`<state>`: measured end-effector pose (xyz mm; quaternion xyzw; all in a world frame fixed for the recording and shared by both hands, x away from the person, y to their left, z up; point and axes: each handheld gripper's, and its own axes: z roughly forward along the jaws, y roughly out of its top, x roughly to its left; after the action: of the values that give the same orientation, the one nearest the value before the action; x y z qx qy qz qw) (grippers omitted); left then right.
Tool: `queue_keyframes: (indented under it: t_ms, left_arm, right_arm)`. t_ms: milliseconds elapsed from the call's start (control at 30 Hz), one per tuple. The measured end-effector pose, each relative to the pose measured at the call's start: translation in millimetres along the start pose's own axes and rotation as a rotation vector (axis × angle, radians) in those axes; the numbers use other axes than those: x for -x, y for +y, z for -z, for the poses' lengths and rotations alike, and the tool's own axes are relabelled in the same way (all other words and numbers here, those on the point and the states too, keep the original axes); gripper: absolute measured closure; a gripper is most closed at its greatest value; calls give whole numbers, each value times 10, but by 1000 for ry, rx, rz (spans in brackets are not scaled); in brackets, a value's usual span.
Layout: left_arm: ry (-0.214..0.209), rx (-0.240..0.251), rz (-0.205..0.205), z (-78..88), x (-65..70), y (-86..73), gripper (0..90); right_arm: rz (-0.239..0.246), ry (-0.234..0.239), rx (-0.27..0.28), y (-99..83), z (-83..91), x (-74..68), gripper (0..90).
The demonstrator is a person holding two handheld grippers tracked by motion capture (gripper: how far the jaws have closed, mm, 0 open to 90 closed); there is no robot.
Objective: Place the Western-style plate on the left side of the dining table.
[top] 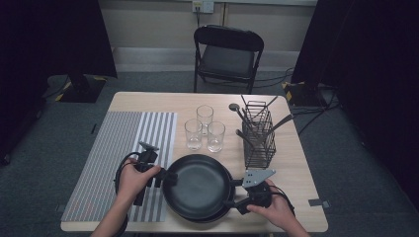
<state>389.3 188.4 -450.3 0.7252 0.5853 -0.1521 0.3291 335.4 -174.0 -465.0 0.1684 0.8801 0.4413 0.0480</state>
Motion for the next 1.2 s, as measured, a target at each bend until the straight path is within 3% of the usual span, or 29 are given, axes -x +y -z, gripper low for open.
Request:
queue_keyframes:
  t_ms: [567,667,800,933,967,1200]
  left_arm:
    - [7,27,13,-11,-19,-10,627]
    - [20,31,10,-8,-29,-14,668]
    - [56,19,-24,-1,-19,-5,692]
    - [50,15,0,24,3,3,710]
    - [57,11,-14,33,-2,9,715]
    - [51,4,-5,95,16,8,709]
  right_arm:
    - [-3,-1,8,4,-26,9,248]
    - [6,-4,4,13,-30,6,248]
    - [7,-6,2,15,-31,3,249]
    - [6,-4,4,13,-35,4,249]
    - [7,-5,4,11,-39,2,253]
    - [6,-6,6,11,-56,-4,266]
